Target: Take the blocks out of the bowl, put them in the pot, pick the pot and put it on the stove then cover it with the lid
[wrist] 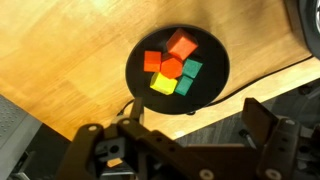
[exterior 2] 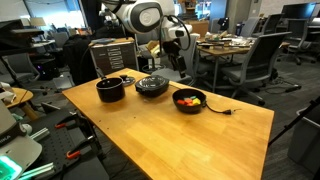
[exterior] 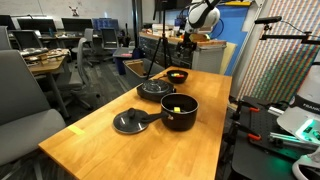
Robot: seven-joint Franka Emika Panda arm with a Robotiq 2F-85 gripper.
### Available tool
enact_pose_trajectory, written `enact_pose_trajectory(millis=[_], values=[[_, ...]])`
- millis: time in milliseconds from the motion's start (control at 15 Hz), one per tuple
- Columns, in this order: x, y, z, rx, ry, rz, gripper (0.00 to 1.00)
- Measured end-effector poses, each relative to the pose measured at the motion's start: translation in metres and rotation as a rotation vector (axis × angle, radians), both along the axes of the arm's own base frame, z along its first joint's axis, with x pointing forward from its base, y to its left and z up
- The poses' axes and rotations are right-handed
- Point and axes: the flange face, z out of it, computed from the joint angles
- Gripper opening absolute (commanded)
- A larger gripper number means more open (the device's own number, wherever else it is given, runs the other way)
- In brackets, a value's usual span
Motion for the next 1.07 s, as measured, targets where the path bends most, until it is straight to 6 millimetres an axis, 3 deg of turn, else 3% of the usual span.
enact_pose_trajectory(millis=[400,733,1067], values=[[0.039,-0.047,-0.054,0.113,-0.023,-0.205,1.0],[0.069,-0.055,-0.11,0.152,0.003,-0.244,1.0],[0.08,-0.058,-0.165,0.151,0.048,-0.263,1.0]])
